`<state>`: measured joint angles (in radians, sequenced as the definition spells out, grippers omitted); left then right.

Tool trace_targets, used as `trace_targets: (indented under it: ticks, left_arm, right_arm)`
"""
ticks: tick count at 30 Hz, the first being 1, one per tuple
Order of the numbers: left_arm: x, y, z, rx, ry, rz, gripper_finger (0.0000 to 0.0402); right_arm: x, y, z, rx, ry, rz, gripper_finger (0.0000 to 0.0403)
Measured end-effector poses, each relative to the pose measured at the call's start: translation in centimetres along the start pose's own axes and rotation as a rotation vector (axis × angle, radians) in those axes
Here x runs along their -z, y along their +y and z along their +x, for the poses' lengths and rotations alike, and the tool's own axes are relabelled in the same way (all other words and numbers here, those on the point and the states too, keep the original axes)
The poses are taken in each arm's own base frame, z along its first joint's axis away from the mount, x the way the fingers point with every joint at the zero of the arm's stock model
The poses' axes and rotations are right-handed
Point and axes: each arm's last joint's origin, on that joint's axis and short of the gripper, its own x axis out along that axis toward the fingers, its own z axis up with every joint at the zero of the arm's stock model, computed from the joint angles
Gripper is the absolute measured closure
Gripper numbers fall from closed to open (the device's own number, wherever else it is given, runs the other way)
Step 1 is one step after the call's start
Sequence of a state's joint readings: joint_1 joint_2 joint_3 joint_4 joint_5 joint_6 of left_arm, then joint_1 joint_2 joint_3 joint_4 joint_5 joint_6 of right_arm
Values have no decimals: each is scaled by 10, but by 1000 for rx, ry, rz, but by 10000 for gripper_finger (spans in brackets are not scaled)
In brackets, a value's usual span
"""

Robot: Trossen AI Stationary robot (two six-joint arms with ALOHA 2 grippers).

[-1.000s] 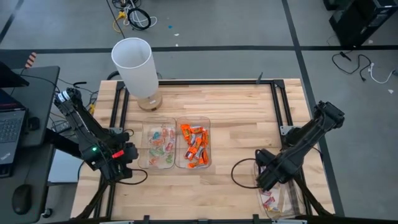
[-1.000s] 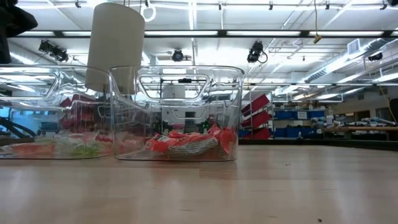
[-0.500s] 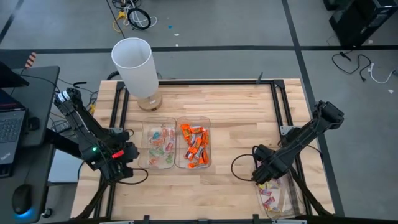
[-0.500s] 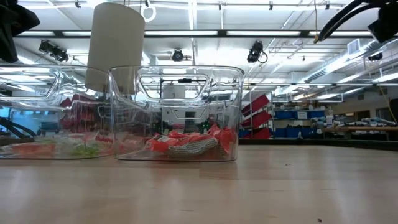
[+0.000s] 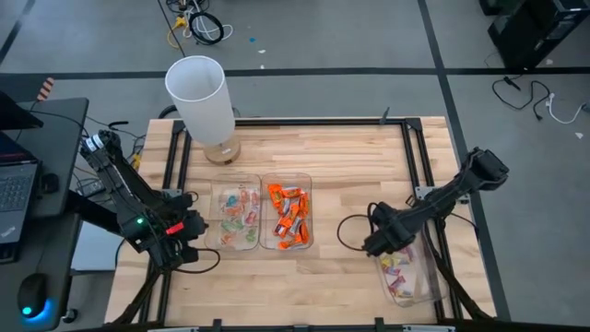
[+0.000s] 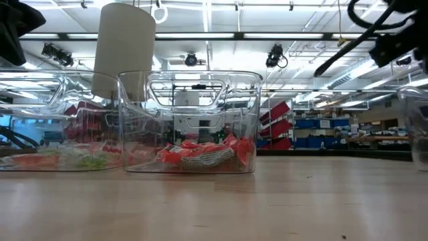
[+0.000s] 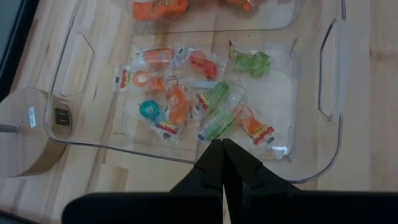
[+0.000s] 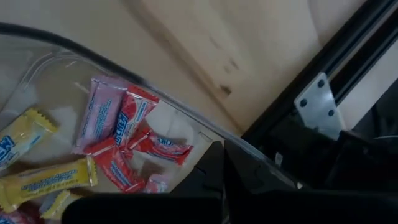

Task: Sort candy
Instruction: Move the bottom right transparent bin to the top right of the table

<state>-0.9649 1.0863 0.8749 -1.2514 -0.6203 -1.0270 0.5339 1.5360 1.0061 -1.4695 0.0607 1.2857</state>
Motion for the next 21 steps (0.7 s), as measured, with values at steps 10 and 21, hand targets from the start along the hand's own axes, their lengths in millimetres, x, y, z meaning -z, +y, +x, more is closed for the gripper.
trace_targets:
  ticks: [10,21]
  left_arm:
    - [0,0,0,-6,-9,2,401]
    - [0,0,0,-9,-15,2,401]
  right_arm:
    - [-29,-12,12,36,-5,-10,403]
    - [-70,-25,18,-7,-52,-20,403]
